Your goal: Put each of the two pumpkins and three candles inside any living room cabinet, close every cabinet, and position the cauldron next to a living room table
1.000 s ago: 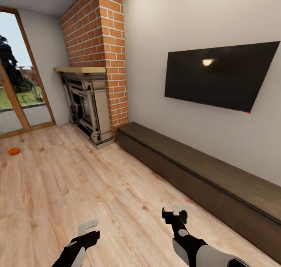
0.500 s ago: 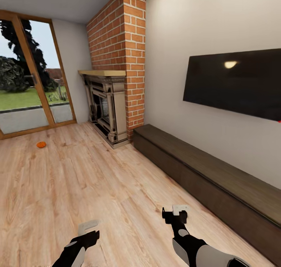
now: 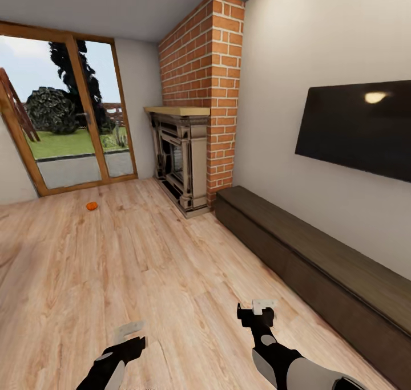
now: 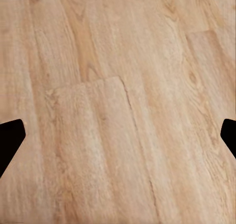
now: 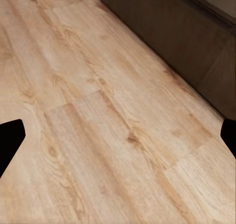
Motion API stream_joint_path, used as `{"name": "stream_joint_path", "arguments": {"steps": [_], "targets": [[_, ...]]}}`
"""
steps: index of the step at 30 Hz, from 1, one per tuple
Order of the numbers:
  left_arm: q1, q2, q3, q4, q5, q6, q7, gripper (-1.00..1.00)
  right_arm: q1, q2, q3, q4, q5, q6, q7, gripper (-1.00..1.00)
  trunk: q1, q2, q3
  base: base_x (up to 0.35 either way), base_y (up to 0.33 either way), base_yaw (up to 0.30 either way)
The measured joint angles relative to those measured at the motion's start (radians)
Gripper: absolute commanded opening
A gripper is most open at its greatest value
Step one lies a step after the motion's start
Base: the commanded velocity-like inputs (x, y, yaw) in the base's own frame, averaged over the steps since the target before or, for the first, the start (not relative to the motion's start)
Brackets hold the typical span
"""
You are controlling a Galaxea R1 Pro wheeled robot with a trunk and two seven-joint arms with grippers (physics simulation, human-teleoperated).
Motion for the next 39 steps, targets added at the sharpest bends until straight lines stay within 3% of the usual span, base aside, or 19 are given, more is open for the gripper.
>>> {"name": "stream_joint_path", "arguments": {"steps": [35, 39], "targets": [[0.000, -0.004, 0.003, 0.035, 0.003, -0.002, -0.008, 1.00, 0.000, 0.000, 0.000, -0.001, 0.000, 0.000, 0.000, 1.00, -0.134, 0.245, 0.134, 0.000, 0.000, 0.269], [0.000, -0.004, 0.003, 0.036, 0.002, -0.002, -0.009, 1.00, 0.000, 0.000, 0.000, -0.001, 0.000, 0.000, 0.000, 1.00, -0.134, 0.245, 0.137, 0.000, 0.000, 0.263]]}}
